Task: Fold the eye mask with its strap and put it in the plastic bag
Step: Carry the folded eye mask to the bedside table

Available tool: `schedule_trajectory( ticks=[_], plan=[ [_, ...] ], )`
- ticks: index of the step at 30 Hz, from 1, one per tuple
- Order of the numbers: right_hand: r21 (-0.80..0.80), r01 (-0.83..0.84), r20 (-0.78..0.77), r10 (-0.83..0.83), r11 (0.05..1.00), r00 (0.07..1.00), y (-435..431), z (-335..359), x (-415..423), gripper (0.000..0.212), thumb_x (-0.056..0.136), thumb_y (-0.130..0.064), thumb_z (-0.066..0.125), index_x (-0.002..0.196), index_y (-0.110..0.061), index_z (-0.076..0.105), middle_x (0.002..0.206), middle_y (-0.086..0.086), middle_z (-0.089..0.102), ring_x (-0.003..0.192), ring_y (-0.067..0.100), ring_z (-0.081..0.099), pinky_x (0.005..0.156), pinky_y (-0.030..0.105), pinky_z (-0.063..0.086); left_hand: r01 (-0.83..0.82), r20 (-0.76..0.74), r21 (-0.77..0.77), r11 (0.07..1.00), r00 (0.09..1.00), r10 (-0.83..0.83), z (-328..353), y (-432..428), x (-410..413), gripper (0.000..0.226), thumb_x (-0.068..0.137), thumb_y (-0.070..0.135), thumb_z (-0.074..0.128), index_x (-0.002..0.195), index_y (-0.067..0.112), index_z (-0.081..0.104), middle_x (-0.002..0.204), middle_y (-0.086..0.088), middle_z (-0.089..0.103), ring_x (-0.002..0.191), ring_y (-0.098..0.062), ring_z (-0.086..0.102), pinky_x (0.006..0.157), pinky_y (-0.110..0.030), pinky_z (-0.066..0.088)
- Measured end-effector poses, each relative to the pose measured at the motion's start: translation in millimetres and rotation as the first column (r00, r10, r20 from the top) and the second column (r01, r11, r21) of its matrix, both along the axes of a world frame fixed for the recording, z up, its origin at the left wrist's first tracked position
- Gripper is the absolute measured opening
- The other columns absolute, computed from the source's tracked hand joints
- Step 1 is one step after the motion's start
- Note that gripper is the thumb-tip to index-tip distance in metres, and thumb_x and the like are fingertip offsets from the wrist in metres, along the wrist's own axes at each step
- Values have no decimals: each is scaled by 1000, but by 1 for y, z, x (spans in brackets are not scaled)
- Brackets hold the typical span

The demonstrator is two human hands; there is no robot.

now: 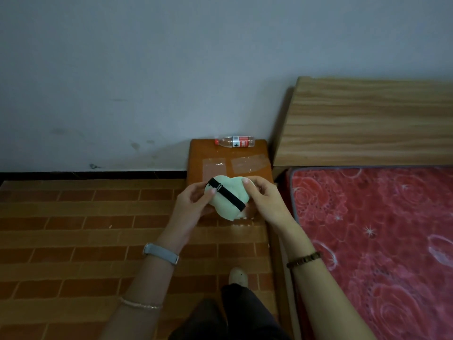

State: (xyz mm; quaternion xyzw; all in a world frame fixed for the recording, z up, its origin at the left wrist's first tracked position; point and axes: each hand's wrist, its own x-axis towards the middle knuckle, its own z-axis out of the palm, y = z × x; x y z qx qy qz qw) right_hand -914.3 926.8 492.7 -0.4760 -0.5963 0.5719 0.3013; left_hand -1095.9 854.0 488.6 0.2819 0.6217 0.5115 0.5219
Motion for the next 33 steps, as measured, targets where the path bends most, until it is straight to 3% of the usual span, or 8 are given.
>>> schedule_trajectory(
  ticks=[8, 12, 16, 20, 24, 27, 29, 33],
  plan=[
    [-86, -48, 43, 52, 995, 998, 83, -23, -23, 30, 102, -28, 51, 121, -8, 64, 99, 0, 69, 76, -7, 67, 60, 11, 52, -71, 66, -70, 995, 995, 75, -23, 75, -17, 40, 90, 22, 67, 126, 8, 58, 114, -5, 68, 102, -16, 68, 71, -23, 61],
    [-182, -21, 17, 24, 983, 1000, 114, -38, -45, 27, 100, -32, 54, 119, -14, 62, 102, -1, 68, 79, -5, 70, 61, 13, 54, -76, 113, -103, 992, 990, 88, -36, 111, -37, 36, 89, 21, 67, 122, 11, 58, 116, -8, 67, 105, -21, 67, 73, -26, 62],
    [-229, -1, 27, 7, 973, 1000, 145, -52, -69, 35, 88, -35, 72, 117, -21, 59, 109, 2, 68, 91, 10, 72, 63, 19, 58, -53, 125, -129, 990, 990, 69, -47, 147, -59, 41, 89, 20, 68, 126, 8, 57, 117, -7, 66, 104, -19, 69, 74, -28, 62],
    [-223, 33, 66, -19, 974, 998, 173, -73, -91, 43, 86, -24, 76, 122, -13, 56, 114, 6, 67, 99, 17, 70, 64, 24, 60, -8, 87, -132, 991, 996, 20, -63, 182, -81, 37, 91, 20, 65, 125, 8, 57, 116, -7, 66, 100, -16, 69, 70, -23, 61],
    [-227, 105, 67, -92, 968, 994, 195, -102, -107, 35, 89, -19, 73, 119, -9, 57, 109, 7, 66, 84, 1, 70, 56, 16, 56, 47, 83, -174, 984, 996, -33, -90, 211, -98, 37, 93, 19, 63, 127, 6, 56, 121, -12, 63, 109, -23, 66, 77, -25, 61],
    [-238, 153, 118, -127, 959, 985, 208, -131, -114, 40, 90, -21, 72, 123, -6, 56, 113, 10, 65, 91, 9, 67, 55, 16, 55, 71, 95, -210, 975, 994, -52, -119, 231, -103, 35, 93, 17, 62, 125, 4, 57, 121, -15, 64, 109, -24, 66, 80, -27, 61],
    [-230, 184, 162, -149, 956, 976, 218, -155, -114, 40, 90, -22, 72, 123, -5, 56, 112, 13, 66, 93, 15, 66, 57, 19, 57, 87, 99, -224, 971, 993, -66, -144, 244, -104, 34, 93, 20, 62, 124, 6, 59, 120, -12, 64, 110, -24, 65, 79, -26, 61],
    [-213, 214, 268, -153, 953, 951, 245, -203, -109, 35, 90, -28, 71, 117, -10, 58, 106, 5, 67, 98, 23, 65, 80, 41, 60, 2, 100, -282, 959, 995, 27, -207, 268, -109, 31, 97, 26, 57, 125, 13, 60, 123, -6, 62, 106, -19, 68, 81, -29, 60]
  ],
)
